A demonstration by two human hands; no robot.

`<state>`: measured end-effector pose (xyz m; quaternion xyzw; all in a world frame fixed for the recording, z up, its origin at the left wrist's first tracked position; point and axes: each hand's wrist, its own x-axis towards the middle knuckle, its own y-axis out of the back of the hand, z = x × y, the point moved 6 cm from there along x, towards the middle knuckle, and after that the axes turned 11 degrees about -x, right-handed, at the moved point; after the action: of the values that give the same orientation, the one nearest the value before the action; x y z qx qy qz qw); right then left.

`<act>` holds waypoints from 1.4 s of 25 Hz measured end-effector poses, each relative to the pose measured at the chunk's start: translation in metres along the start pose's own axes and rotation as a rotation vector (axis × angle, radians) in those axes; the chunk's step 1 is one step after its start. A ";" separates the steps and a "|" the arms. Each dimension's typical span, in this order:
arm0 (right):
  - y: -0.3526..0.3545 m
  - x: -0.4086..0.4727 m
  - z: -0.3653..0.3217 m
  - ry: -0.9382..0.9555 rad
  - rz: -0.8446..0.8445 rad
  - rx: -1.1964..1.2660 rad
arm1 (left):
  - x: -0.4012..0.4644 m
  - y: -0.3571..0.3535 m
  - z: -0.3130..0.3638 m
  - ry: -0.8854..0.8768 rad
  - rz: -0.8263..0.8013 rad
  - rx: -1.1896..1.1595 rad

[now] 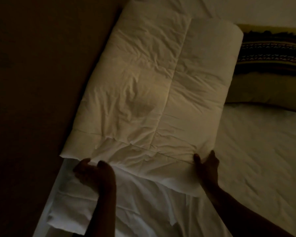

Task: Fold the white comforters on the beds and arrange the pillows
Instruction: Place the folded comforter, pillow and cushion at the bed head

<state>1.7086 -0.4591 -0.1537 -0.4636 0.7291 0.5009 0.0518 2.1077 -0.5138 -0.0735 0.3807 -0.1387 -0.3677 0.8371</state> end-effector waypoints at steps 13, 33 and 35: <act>-0.039 -0.031 0.024 0.541 0.035 -0.632 | -0.113 -0.150 0.050 -1.020 -0.658 0.693; 0.181 0.164 0.082 0.342 0.353 -0.688 | -0.249 -0.292 0.254 -1.405 -0.760 0.589; 0.206 0.199 0.086 0.373 0.388 -0.685 | -0.266 -0.323 0.268 -1.381 -0.746 0.583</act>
<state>1.4124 -0.5022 -0.1633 -0.3907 0.5915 0.6220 -0.3326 1.6216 -0.6074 -0.1190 0.2920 -0.5746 -0.7205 0.2557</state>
